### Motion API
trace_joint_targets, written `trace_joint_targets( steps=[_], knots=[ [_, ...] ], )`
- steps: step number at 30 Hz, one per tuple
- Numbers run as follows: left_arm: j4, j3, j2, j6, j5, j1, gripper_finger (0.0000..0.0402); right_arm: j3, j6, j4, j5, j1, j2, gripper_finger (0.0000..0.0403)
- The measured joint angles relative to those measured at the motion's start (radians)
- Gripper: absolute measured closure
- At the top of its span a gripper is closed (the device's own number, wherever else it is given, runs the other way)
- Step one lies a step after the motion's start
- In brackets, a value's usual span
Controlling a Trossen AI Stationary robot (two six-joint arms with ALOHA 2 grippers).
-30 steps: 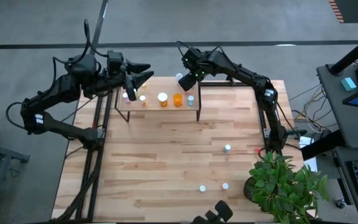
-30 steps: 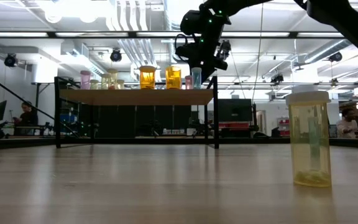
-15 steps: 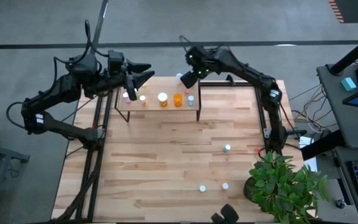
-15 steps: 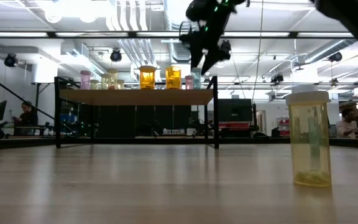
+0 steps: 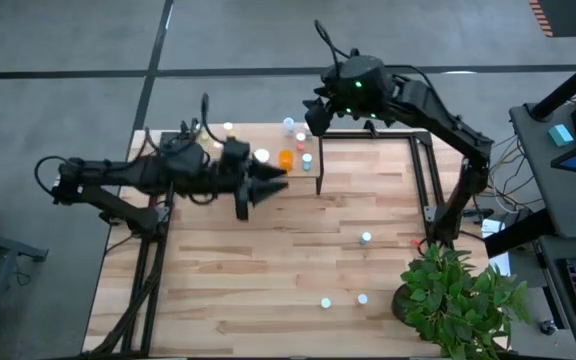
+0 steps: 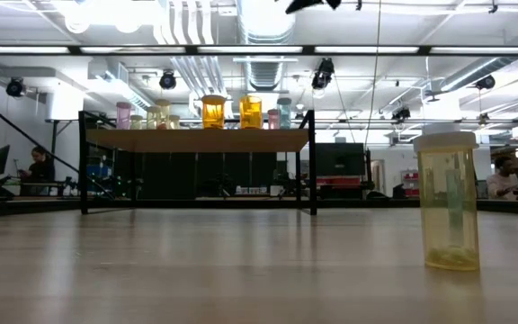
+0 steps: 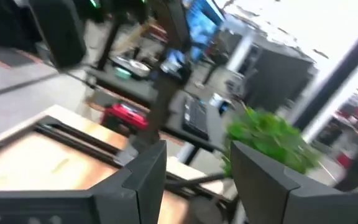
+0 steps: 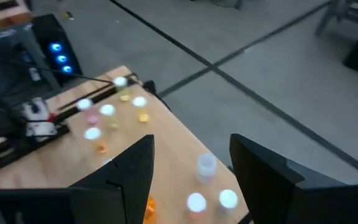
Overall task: Pick and place medicine bottles onto shelf by color
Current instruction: Put the blue pill bottle on the shelf
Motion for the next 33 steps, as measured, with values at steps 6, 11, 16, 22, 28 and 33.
trace_joint_targets(
  steps=[6,11,16,22,28,33],
  knots=[
    [0.007,0.005,0.045,-0.046,-0.001,-0.073,0.0242,0.0,-0.015,-0.003,0.001,0.048,-0.026,0.0202],
    [0.014,-0.001,0.061,-0.096,-0.008,-0.082,0.0242,-0.001,-0.026,-0.018,0.002,0.076,-0.02,0.0202],
    [0.012,-0.001,0.072,-0.103,-0.01,-0.081,0.0242,-0.001,-0.027,-0.045,0.001,0.097,-0.011,0.0202],
    [0.006,-0.002,0.084,-0.105,-0.012,-0.081,0.0242,-0.002,-0.026,-0.065,0.001,0.109,-0.011,0.0202],
    [0.007,-0.001,0.085,-0.111,-0.013,-0.081,0.0242,-0.002,-0.021,-0.067,0.002,0.114,-0.02,0.0202],
    [0.005,-0.001,0.085,-0.127,-0.013,-0.081,0.0242,-0.002,-0.019,-0.069,-0.014,0.126,-0.025,0.0202]
  ],
)
